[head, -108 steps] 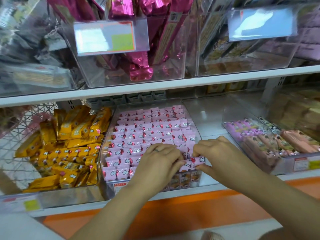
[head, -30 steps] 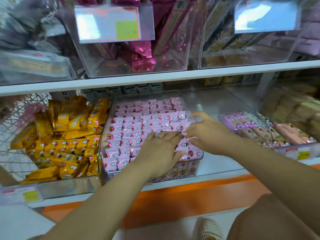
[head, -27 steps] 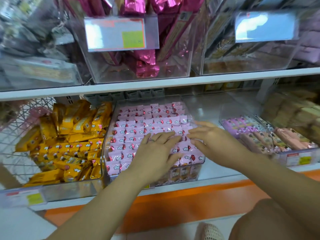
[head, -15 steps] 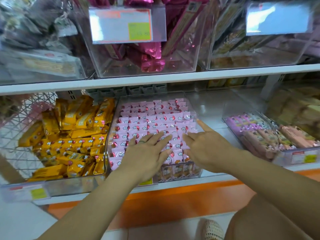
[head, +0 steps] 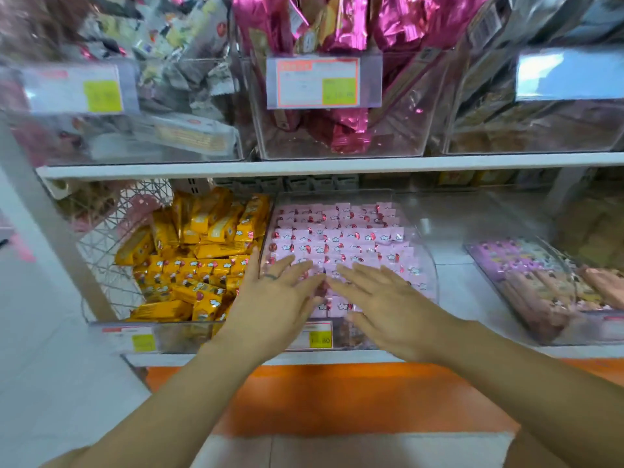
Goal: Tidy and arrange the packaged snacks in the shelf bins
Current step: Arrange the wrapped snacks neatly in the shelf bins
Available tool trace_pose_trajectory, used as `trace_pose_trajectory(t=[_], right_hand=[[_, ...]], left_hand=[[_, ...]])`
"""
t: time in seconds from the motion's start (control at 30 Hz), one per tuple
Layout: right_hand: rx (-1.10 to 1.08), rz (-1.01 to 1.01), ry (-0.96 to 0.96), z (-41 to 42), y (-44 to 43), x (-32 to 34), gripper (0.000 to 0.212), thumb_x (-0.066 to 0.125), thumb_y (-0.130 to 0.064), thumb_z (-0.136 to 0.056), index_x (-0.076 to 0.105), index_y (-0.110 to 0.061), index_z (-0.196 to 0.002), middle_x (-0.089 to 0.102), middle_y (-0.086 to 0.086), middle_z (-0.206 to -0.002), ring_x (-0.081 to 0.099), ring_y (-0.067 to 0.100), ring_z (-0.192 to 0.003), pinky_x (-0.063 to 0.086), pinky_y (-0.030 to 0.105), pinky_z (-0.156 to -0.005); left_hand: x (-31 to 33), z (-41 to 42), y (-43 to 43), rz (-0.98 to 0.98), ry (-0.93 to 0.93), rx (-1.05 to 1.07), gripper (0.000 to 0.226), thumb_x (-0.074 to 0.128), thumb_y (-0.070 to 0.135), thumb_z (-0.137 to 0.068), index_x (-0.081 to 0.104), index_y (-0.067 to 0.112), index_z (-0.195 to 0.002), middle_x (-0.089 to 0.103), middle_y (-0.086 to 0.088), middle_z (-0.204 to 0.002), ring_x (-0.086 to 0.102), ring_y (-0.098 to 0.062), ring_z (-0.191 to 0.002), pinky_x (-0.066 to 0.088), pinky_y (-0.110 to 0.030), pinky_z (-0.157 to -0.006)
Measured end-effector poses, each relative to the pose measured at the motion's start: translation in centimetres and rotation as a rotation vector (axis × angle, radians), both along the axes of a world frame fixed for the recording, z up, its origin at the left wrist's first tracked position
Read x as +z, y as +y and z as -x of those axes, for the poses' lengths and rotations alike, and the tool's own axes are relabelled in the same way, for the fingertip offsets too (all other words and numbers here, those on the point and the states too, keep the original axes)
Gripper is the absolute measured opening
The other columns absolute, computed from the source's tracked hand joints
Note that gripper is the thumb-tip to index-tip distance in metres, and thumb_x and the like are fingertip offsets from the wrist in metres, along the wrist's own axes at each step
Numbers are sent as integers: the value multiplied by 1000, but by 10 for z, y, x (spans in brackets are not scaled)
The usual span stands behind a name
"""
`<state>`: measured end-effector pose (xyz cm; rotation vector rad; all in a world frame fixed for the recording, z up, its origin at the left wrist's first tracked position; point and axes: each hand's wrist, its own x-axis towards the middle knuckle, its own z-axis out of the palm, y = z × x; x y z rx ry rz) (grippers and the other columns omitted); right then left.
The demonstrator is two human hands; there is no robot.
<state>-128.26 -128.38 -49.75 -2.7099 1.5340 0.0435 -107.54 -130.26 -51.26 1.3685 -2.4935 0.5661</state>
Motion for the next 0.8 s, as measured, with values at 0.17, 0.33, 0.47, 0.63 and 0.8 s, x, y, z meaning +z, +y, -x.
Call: trace_pose_trajectory(t=[0.17,0.33,0.47,0.63,0.8], right_hand=[[38,-62,43,-19,-21,-14,50,15,-46,-101,4,-40,-150,-13,-15,-157,-13,15,-146,-6,54,-116],[50,-66,54,-25,-39,-11,46,24,-42,-102,16,-42,-148,4,-19,-157,-2,12,-146,3,47,-118],[60,-71,21,-34,-47,10,37,39,-44,-98,48,-42,-134,40,-18,-146,31,8,-137,13,39,-117],[79,105,-238,-85,-60,41,20,51,-43,-92,65,-36,-106,64,-19,-105,55,5,-100,22,30,-109],[205,61,-260,-150,-57,33,39,60,-49,-86,59,-36,-122,63,-7,-105,45,13,-107,19,25,-95]], left_hand=[[-8,-33,-1,25,-59,1,42,85,29,-67,72,31,-107,70,6,-112,63,-26,-113,36,-72,-91],[-13,-37,-14,21,-85,-44,39,81,30,-69,72,33,-107,71,9,-111,58,-27,-119,35,-67,-94],[-3,-56,-18,-113,195,-200,30,49,37,-87,68,34,-110,68,10,-116,58,-19,-118,43,-53,-98],[36,-117,-21,-354,652,-109,23,55,46,-92,66,34,-108,62,22,-108,54,6,-104,41,-12,-89],[37,-154,-24,-759,644,11,41,74,51,-70,55,48,-106,58,29,-108,52,12,-105,41,-10,-89]])
